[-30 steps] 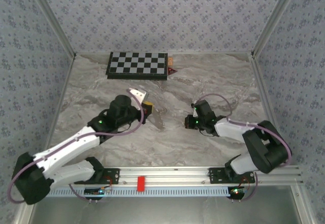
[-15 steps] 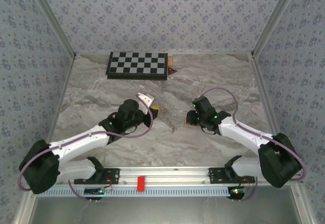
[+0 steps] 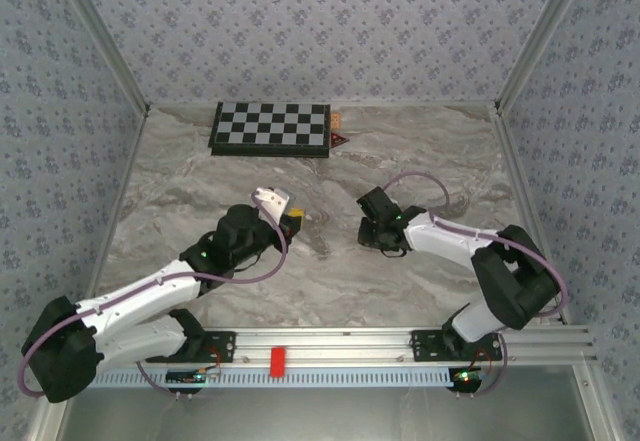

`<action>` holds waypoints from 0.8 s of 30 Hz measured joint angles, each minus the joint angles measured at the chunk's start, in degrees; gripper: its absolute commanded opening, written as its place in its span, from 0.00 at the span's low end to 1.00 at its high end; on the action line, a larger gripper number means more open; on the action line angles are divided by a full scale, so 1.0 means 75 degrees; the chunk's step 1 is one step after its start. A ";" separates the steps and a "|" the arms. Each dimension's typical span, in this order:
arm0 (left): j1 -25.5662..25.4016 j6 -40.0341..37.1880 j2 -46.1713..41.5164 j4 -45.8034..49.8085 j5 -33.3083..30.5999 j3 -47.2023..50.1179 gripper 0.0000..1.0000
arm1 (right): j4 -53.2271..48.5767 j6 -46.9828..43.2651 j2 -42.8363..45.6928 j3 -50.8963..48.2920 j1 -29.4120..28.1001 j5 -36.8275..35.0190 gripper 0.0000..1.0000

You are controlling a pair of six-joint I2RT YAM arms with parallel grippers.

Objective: Put the keys on the keyring

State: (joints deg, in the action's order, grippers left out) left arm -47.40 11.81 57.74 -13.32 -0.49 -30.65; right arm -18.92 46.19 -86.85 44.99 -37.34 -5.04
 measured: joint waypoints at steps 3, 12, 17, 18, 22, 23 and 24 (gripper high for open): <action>-0.0038 0.0000 -0.0023 -0.0003 -0.0003 0.0012 0.00 | -0.0050 0.0090 -0.0207 0.0073 0.0000 0.0064 0.27; -0.0055 0.0000 -0.0041 -0.0020 0.0000 0.0012 0.00 | -0.0052 0.0195 -0.0373 0.0187 0.0000 0.0184 0.20; -0.0055 0.0000 -0.0041 -0.0023 0.0003 0.0012 0.00 | -0.0035 0.0391 -0.0303 0.0175 -0.0020 0.0213 0.21; -0.0055 0.0000 -0.0041 -0.0023 0.0000 0.0012 0.00 | -0.0023 0.0425 -0.0280 0.0166 -0.0029 0.0216 0.21; -0.0055 0.0000 -0.0041 -0.0023 0.0003 0.0012 0.00 | -0.0020 0.0565 -0.0213 0.0119 -0.0067 0.0256 0.20; -0.0055 0.0000 -0.0041 -0.0023 0.0003 0.0012 0.00 | -0.0020 0.0595 -0.0213 0.0117 -0.0076 0.0271 0.20; -0.0055 0.0000 -0.0041 -0.0023 0.0003 0.0012 0.00 | -0.0020 0.0618 -0.0213 0.0117 -0.0076 0.0274 0.20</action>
State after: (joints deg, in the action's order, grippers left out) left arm -47.81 11.81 57.43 -13.50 -0.47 -30.57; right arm -19.07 50.83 -88.44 45.87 -37.91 -2.98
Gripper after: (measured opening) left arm 0.045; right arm 0.197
